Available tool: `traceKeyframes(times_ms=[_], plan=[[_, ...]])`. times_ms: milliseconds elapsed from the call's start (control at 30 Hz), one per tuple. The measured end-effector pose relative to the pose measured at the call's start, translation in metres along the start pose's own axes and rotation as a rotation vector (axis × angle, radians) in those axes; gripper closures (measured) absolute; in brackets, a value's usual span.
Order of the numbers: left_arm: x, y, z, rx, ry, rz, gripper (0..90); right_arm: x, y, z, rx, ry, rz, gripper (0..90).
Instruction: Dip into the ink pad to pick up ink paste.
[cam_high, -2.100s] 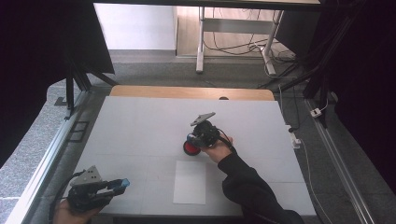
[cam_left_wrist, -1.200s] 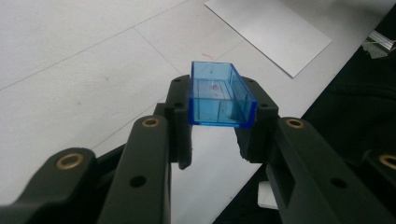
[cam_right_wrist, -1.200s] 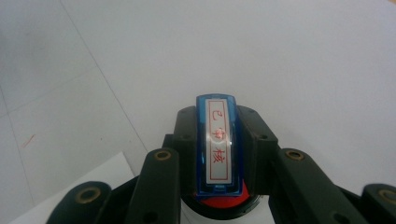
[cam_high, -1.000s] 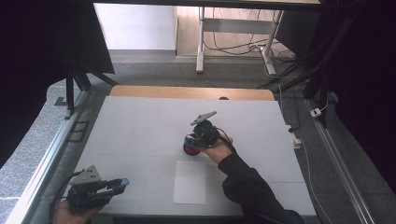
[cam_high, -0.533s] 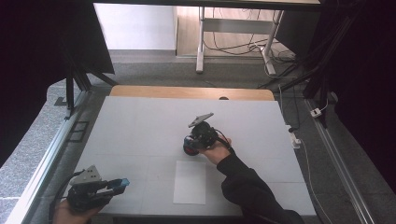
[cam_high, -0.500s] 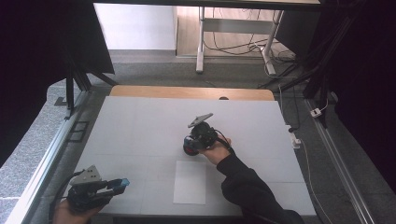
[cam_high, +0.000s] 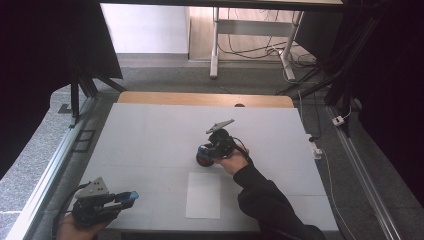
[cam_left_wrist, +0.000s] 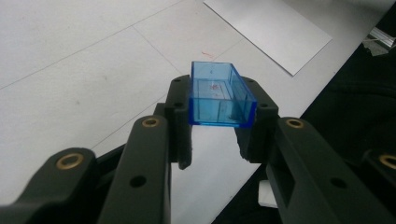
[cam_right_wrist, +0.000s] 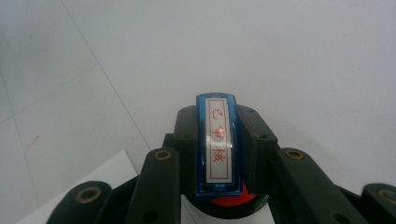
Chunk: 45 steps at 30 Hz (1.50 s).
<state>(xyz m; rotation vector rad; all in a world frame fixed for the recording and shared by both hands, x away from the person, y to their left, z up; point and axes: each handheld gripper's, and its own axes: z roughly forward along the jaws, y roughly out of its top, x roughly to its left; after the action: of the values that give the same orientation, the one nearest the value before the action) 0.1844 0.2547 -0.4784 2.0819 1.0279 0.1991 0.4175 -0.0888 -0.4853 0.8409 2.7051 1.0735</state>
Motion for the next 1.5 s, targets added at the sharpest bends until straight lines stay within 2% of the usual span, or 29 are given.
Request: traceKeyframes(times_ms=[167, 367, 467, 633, 833, 900, 1067, 1500], plan=[[0.0, 0.0, 0.0, 0.001, -0.001, 0.0, 68.8, -0.001, 0.0, 0.0, -0.005, 0.007, 0.008, 71.6], [0.0, 0.0, 0.0, 0.003, 0.0, 0.001, 68.8, 0.009, 0.001, 0.001, 0.005, -0.049, -0.054, 71.6], [0.0, 0.0, 0.0, 0.003, 0.0, 0.001, 68.8, 0.013, 0.001, 0.001, 0.006, -0.068, -0.07, 71.5], [0.002, 0.0, 0.0, 0.003, -0.015, -0.012, 68.8, 0.011, 0.0, 0.001, 0.001, -0.054, -0.058, 71.5], [0.002, 0.0, 0.0, 0.003, -0.015, -0.011, 68.8, -0.002, -0.004, -0.001, -0.026, 0.013, 0.015, 71.4], [0.003, 0.0, 0.0, 0.001, -0.018, -0.016, 68.8, -0.004, -0.005, -0.001, -0.03, 0.019, 0.018, 71.4], [0.003, 0.0, 0.0, -0.002, -0.023, -0.021, 68.8, 0.002, -0.003, -0.001, -0.017, -0.009, -0.024, 71.3], [0.004, -0.001, -0.001, -0.006, -0.028, -0.019, 68.8, 0.007, -0.002, -0.006, -0.03, -0.018, -0.061, 71.2]])
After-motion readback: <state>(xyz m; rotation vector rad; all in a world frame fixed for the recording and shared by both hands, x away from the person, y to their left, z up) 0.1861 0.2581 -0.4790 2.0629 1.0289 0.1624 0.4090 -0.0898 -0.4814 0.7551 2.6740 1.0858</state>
